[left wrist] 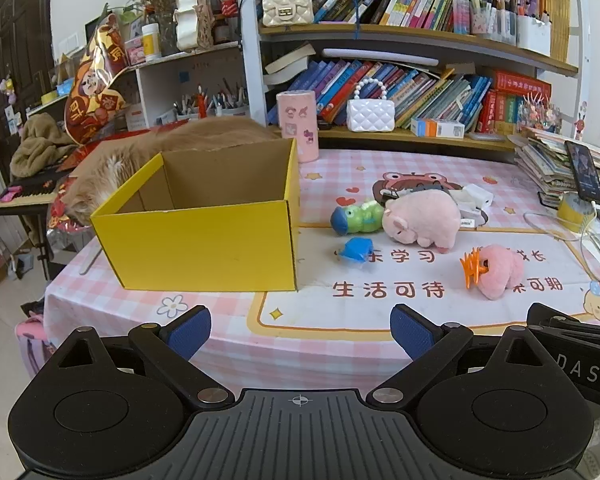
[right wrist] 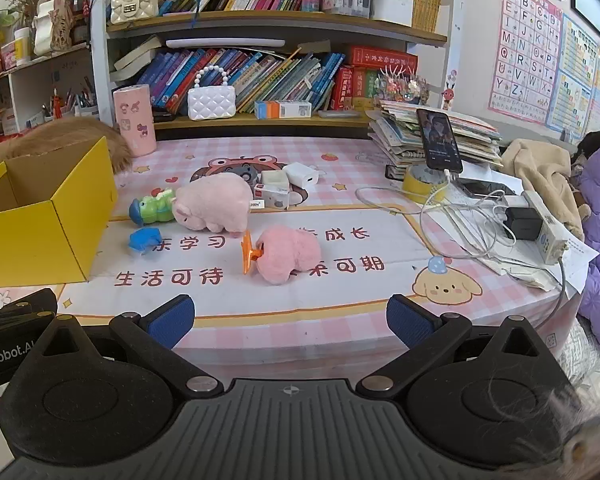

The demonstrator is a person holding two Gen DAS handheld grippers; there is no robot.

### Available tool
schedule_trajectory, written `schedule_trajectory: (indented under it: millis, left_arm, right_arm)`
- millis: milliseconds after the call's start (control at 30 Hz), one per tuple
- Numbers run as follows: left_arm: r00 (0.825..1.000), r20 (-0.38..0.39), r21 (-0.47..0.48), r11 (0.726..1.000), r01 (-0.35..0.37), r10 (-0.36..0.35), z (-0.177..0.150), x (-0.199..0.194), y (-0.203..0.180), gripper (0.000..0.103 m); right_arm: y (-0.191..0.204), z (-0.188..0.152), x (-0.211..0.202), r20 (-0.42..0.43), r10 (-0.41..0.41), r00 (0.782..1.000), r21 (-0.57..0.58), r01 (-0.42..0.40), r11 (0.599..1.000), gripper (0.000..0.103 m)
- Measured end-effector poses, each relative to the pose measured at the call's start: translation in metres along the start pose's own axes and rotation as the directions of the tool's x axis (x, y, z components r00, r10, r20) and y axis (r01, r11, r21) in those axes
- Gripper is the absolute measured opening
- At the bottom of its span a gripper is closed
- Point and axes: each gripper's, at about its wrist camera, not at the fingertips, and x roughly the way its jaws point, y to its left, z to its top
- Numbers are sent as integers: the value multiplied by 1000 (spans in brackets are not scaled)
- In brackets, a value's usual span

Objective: Organize objects
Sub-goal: 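Reach the right gripper to the small pink plush with orange comb and grasp it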

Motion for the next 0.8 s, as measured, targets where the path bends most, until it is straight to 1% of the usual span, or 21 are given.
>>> schedule_trajectory:
  millis: [233, 333, 533, 800]
  left_arm:
    - [1000, -6, -7, 1000, -3, 3, 2, 0, 3, 98]
    - [1000, -11, -9, 1000, -3, 3, 3, 2, 3, 98]
    - [1000, -25, -8, 1000, -2, 2, 0, 5, -3, 98]
    - [999, -48, -17, 1000, -10, 9, 1, 14, -9, 98]
  right_arm:
    - [2, 6, -1, -4, 9, 1000, -7, -9, 1000, 103]
    - [3, 3, -1, -5, 9, 1000, -5, -9, 1000, 103]
    - [-2, 3, 5, -25, 13, 1000, 5, -13, 1000, 103]
    - [-7, 4, 15, -30, 22, 999, -15, -22, 1000, 103]
